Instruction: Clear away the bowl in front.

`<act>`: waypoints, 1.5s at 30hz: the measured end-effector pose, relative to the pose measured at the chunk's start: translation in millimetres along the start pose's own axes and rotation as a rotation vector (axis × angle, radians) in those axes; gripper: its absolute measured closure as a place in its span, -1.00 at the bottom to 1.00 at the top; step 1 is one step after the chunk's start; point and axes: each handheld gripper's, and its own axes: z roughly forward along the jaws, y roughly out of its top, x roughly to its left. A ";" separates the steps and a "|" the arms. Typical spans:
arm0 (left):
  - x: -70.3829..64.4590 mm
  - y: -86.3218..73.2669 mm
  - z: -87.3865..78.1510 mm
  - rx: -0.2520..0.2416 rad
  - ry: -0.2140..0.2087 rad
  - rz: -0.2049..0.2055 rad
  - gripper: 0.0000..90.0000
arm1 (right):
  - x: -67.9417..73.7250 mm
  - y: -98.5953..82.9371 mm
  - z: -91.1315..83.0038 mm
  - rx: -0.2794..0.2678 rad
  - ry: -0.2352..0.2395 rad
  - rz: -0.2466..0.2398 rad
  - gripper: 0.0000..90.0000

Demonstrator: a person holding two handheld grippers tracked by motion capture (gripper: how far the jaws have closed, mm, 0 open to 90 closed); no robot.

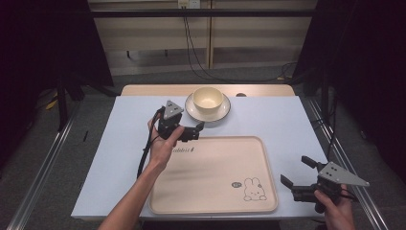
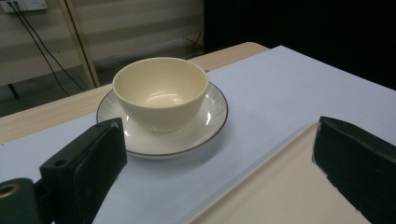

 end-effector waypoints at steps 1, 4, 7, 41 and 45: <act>0.4 1.1 3.1 -0.004 0.000 -0.020 -0.93 | 0.2 0.0 -0.1 0.000 0.000 0.003 -1.00; 2.1 3.6 9.5 -0.007 0.005 -0.028 -0.93 | 0.2 -0.1 0.1 -0.001 0.002 0.001 -1.00; 7.1 8.5 20.1 0.002 0.015 -0.035 -0.93 | 0.0 -0.1 0.0 -0.002 0.002 -0.002 -1.00; 57.2 25.8 97.8 0.124 0.135 -0.077 -0.78 | 0.2 -0.3 0.0 -0.008 0.004 -0.004 -1.00; 59.9 30.2 105.6 0.154 0.136 -0.086 -0.77 | 0.0 -0.4 0.2 -0.004 0.004 -0.010 -1.00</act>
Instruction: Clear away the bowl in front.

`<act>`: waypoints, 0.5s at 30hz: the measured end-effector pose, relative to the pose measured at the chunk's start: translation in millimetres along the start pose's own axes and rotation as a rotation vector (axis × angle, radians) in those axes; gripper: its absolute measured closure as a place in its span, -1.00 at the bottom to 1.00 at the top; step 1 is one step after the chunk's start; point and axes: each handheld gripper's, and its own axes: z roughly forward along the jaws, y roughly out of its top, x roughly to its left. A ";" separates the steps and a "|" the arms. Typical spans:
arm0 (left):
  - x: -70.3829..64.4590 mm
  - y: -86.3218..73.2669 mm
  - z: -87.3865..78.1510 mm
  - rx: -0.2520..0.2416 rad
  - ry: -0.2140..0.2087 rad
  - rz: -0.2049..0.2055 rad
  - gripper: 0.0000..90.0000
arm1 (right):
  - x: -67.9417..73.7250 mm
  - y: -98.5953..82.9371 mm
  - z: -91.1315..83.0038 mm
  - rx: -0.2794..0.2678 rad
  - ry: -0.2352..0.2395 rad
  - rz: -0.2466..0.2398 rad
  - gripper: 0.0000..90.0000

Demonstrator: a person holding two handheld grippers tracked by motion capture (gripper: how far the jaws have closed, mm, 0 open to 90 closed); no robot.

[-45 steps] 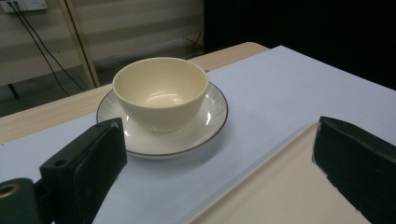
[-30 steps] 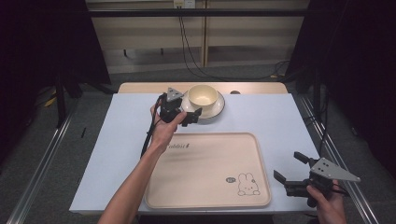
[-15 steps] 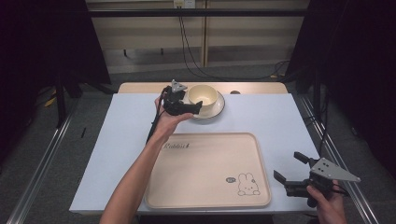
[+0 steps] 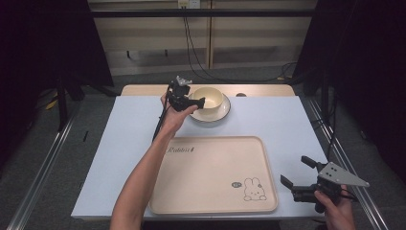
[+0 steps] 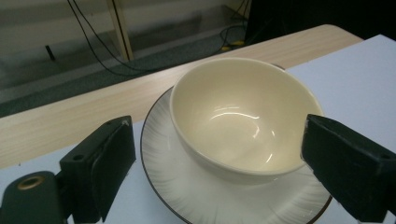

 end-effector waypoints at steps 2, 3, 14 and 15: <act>1.1 1.4 4.7 0.016 0.010 -0.004 -0.77 | -0.2 0.0 -0.1 0.001 0.000 -0.002 -1.00; 3.0 1.8 9.0 0.042 0.012 -0.027 -0.77 | 0.2 0.0 -0.1 -0.002 0.000 0.001 -1.00; 12.2 1.8 36.9 0.138 0.019 -0.029 -0.65 | 0.1 -0.7 1.1 0.007 0.001 -0.007 -1.00; 10.6 2.1 38.9 0.135 0.024 -0.049 -0.65 | 0.1 -0.8 1.2 0.006 0.004 -0.007 -1.00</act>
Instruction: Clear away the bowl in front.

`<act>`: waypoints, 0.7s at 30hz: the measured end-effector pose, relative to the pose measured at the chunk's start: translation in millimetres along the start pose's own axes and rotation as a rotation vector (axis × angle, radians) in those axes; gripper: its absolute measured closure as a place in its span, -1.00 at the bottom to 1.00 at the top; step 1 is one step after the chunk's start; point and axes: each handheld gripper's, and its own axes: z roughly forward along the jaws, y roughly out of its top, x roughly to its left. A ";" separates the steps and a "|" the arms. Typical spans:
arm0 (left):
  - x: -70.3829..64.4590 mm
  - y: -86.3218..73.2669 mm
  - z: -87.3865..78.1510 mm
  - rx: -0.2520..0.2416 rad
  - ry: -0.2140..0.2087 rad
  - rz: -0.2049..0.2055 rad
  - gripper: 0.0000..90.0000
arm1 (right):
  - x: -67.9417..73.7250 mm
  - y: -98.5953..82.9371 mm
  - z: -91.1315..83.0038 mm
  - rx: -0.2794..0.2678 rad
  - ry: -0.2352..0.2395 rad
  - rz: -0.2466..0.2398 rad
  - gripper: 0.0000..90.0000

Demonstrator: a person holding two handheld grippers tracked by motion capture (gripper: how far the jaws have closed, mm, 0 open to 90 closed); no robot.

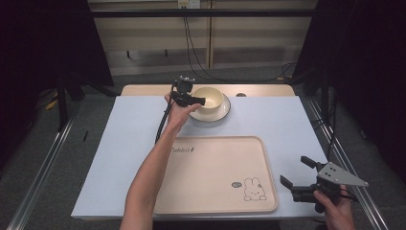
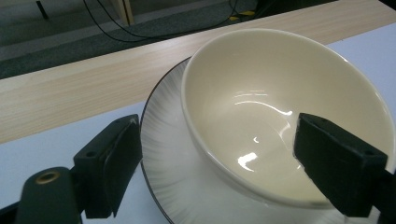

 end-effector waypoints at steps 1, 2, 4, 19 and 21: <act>0.0 1.0 2.0 0.007 -0.004 0.005 -0.65 | 0.2 0.0 -0.2 0.004 -0.001 0.001 -1.00; -0.2 1.5 3.3 0.007 0.000 -0.001 -0.65 | 0.5 -0.1 0.1 0.003 -0.003 0.001 -1.00; 0.2 2.2 4.5 0.013 0.003 -0.002 -0.56 | 0.4 -0.1 0.0 0.001 -0.002 -0.001 -1.00; 1.8 2.2 25.2 0.123 0.049 -0.058 -0.11 | 1.1 -0.3 0.2 0.005 -0.001 -0.009 -1.00; 3.1 1.5 26.8 0.121 0.033 -0.075 0.00 | 0.8 -0.4 0.4 0.008 0.003 -0.010 -1.00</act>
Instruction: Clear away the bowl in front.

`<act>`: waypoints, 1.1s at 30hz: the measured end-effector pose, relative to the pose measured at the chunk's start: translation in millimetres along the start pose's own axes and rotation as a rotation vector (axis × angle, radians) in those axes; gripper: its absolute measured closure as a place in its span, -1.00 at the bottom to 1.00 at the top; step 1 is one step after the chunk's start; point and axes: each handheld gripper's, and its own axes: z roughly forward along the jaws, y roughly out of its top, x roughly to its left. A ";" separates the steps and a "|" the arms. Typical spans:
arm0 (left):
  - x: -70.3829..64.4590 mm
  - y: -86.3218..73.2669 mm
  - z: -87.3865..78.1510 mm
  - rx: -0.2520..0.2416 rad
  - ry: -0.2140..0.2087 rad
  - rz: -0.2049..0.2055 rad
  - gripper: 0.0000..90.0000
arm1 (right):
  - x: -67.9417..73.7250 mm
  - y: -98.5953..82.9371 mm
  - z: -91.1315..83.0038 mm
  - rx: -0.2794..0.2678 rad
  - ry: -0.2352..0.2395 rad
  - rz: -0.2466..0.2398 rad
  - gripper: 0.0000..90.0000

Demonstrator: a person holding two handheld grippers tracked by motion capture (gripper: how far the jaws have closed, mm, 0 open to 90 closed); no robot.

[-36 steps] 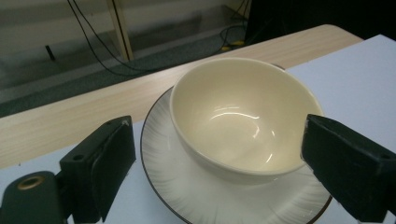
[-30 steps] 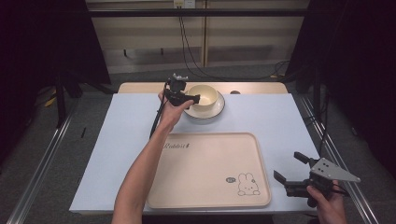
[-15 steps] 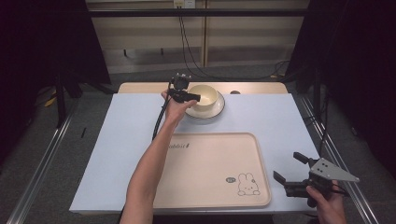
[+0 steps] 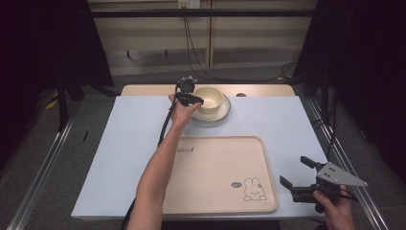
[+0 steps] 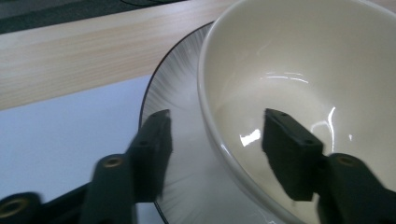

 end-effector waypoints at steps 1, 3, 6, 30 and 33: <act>-0.3 0.1 0.5 0.000 -0.006 -0.012 0.04 | 0.0 0.0 0.1 -0.002 0.000 -0.003 -1.00; -0.2 0.5 0.5 0.011 -0.016 -0.013 0.15 | 0.3 -0.1 0.1 -0.001 -0.004 -0.001 -1.00; -4.1 2.4 3.5 0.031 -0.017 -0.005 0.29 | 0.2 -0.3 0.6 -0.003 -0.001 -0.001 -1.00; 1.6 4.5 5.4 0.097 -0.055 -0.171 0.85 | 0.0 -0.4 0.5 0.005 0.004 -0.004 -1.00; 1.0 3.4 5.1 0.085 -0.049 -0.189 0.85 | 0.1 -0.5 0.3 0.006 0.001 -0.007 -1.00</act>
